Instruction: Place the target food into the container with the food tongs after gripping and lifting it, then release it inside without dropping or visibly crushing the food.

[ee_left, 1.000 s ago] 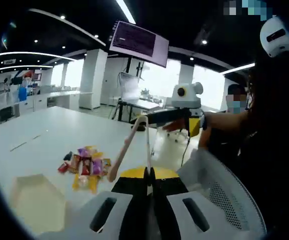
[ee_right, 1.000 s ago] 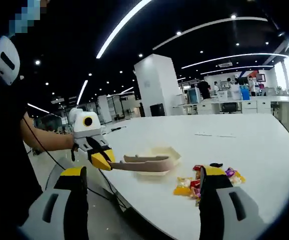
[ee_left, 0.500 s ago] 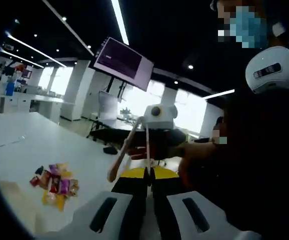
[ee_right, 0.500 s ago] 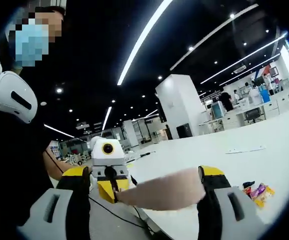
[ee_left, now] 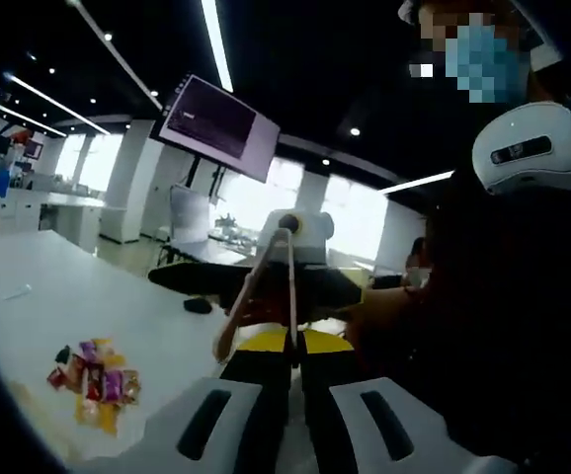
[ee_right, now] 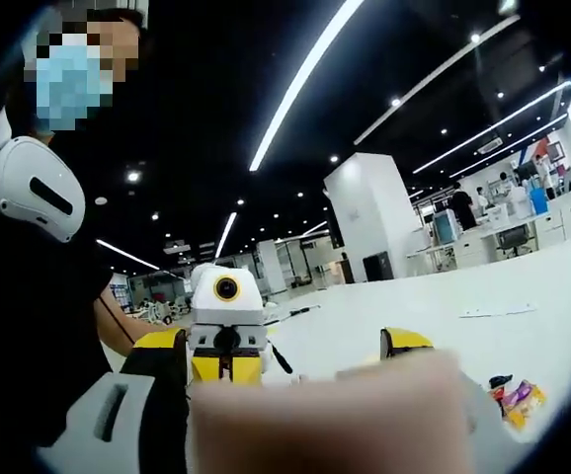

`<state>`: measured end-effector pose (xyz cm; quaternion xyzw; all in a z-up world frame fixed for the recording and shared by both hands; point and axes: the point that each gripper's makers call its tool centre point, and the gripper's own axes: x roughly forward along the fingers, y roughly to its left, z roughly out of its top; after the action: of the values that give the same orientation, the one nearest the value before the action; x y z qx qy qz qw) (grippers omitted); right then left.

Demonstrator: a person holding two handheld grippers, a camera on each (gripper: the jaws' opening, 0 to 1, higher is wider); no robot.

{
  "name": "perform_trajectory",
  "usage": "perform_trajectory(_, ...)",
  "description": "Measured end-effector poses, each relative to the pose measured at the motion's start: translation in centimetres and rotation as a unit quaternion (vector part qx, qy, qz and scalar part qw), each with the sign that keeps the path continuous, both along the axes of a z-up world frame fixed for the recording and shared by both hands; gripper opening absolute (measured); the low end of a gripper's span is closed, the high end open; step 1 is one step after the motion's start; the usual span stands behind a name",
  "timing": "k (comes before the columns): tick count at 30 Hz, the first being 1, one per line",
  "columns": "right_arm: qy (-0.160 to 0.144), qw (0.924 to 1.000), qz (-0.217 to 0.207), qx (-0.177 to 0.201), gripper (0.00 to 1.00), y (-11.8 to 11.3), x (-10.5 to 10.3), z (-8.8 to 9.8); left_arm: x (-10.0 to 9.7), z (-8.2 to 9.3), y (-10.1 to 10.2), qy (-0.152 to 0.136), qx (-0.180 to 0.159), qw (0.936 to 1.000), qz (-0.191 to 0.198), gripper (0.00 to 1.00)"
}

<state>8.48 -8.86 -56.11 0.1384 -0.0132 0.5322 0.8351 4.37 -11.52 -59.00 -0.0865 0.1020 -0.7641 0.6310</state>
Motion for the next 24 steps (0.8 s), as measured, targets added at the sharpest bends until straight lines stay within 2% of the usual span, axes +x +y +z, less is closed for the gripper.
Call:
perform_trajectory(5, -0.017, 0.9996, 0.009, 0.023, 0.80, -0.1, -0.5, 1.5, -0.6, 0.7, 0.1, 0.004, -0.006, 0.9999, -0.011, 0.00)
perform_trajectory(13, -0.009, 0.9991, 0.027, 0.031, 0.81, 0.5, -0.9, 1.8, -0.5, 0.6, 0.2, 0.004, -0.003, 0.9999, -0.012, 0.00)
perform_trajectory(16, -0.020, 0.9990, 0.025, 0.030, 0.75, 0.5, -1.0, 1.9, -0.8, 0.7, 0.1, 0.005, -0.001, 0.9999, -0.016, 0.00)
perform_trajectory(19, -0.035, 0.9988, 0.033, -0.006, 0.64, 0.8, -1.4, 1.4, -0.9, 1.1, 0.3, 0.002, 0.001, 0.9998, -0.020, 0.00)
perform_trajectory(22, -0.030, 0.9983, 0.051, 0.001, 0.60, 1.1, -1.9, 1.6, -0.9, 1.1, 0.5, 0.005, 0.001, 0.9997, -0.024, 0.00)
perform_trajectory(24, -0.046, 0.9976, 0.050, 0.016, 0.54, 1.3, -2.0, 2.5, -1.1, 1.1, 0.4, 0.008, 0.000, 0.9996, -0.026, 0.00)
